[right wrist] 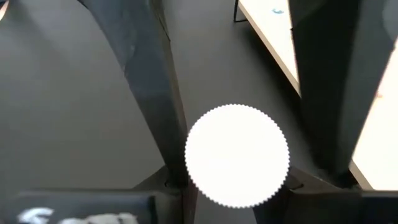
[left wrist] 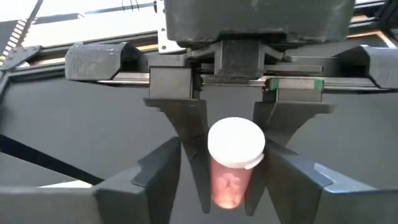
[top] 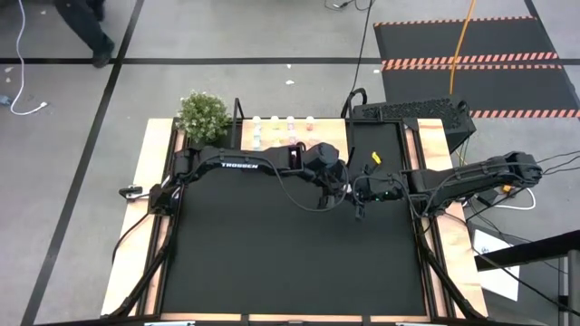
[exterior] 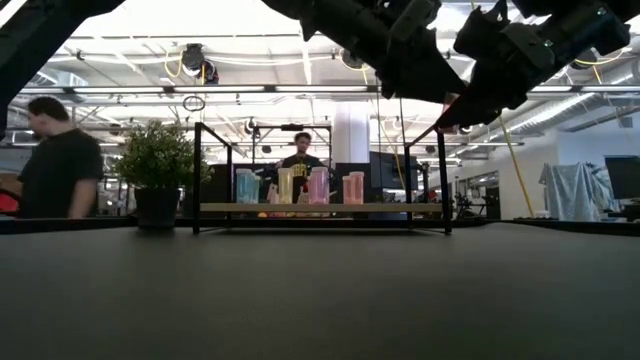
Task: Pick and place medicine bottles onto shelf by color
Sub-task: Put the orange pill bottle on the shelf
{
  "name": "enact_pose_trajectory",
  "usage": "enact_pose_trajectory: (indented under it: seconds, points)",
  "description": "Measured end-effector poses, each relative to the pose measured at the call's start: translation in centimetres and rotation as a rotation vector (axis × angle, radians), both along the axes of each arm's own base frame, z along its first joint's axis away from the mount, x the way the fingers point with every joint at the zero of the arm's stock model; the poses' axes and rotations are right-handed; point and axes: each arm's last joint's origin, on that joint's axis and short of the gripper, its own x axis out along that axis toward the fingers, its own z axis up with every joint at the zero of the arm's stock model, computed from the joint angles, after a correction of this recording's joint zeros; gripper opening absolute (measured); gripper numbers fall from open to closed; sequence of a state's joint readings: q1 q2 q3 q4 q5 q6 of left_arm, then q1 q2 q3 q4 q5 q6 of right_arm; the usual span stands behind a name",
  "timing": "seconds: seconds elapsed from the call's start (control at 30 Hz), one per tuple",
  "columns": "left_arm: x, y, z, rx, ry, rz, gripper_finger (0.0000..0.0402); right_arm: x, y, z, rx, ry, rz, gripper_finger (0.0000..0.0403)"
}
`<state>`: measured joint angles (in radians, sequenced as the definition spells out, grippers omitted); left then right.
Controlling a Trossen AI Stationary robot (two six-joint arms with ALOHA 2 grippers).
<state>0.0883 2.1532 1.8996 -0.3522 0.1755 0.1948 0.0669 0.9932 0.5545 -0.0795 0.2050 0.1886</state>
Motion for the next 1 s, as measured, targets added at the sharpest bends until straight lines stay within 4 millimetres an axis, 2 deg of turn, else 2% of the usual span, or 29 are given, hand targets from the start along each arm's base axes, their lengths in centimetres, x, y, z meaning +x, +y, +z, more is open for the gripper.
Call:
enact_pose_trajectory:
  seconds: [0.17,0.33,0.73,1.0]
  points:
    - [0.04,-0.06,0.05,-0.013,-0.005,0.004,0.0179,-0.01,-0.01,-0.02,-0.001,0.002,-0.002,0.0105]
    - [0.16,-0.6,0.18,-0.01,-0.022,-0.01,0.0162,-0.04,0.0,-0.06,0.0,0.008,0.0,0.0105]
    - [0.26,-0.79,0.31,-0.018,-0.036,-0.007,0.0196,-0.04,0.01,-0.05,0.0,0.007,0.001,0.0105]
    - [0.27,-0.85,0.32,-0.015,-0.038,-0.012,0.0145,-0.04,-0.01,-0.06,-0.004,0.007,-0.005,0.0105]
